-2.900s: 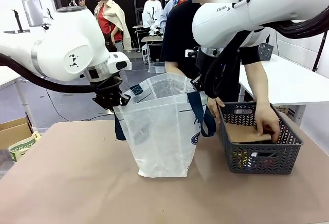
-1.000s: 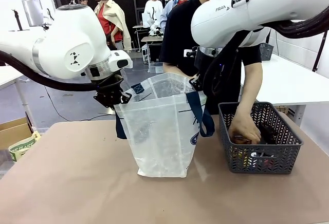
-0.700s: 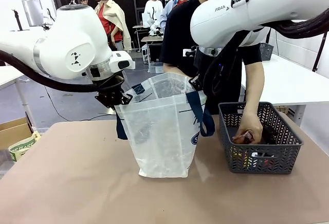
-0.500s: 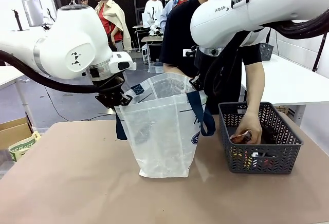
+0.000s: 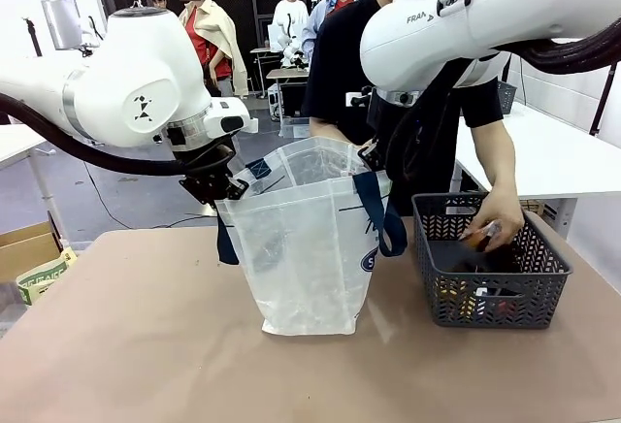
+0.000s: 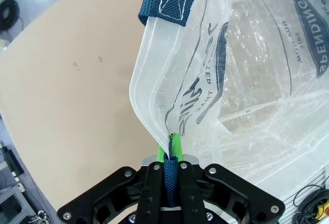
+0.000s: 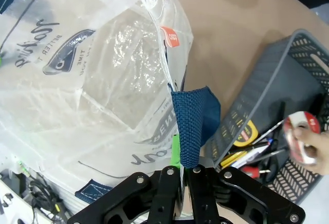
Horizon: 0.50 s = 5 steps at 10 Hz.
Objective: Transfer purchased items from the store into the shopping bag.
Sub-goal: Move the Reusable shopping bag to the right side of the table.
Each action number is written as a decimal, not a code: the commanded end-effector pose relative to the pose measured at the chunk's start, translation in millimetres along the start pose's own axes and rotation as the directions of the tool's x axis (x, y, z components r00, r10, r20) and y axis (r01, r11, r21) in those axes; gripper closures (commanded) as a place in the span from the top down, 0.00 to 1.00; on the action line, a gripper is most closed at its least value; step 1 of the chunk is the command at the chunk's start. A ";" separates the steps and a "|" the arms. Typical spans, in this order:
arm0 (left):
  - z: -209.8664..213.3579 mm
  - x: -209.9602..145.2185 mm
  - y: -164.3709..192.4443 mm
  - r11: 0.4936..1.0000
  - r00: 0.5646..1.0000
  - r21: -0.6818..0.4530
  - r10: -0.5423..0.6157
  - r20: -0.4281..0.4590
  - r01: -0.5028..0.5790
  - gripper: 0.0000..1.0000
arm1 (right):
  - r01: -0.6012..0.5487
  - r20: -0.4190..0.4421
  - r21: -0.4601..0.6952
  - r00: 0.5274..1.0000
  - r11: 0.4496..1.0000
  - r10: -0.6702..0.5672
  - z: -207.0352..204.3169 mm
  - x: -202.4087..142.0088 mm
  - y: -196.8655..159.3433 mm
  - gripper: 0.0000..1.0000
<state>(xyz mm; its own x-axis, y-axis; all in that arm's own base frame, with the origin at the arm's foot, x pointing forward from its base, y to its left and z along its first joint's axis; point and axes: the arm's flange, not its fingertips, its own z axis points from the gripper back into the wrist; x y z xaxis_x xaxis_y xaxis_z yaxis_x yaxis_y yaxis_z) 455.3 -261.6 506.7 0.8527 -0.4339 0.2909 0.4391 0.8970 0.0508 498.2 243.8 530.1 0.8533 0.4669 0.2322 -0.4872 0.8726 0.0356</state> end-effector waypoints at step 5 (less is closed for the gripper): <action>-0.2 -2.3 23.4 0.998 0.998 0.002 0.070 0.001 -0.070 0.00 | -0.006 -0.015 -0.031 1.000 1.000 0.005 -1.9 -3.9 -10.0 0.00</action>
<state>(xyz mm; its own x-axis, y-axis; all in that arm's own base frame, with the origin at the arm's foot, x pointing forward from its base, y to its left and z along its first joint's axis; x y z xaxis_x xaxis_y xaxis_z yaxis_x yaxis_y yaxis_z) 460.7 -253.0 508.6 0.8695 -0.3947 0.2969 0.4018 0.9149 0.0396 497.7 245.1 529.0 0.8527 0.4692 0.2297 -0.4892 0.8714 0.0360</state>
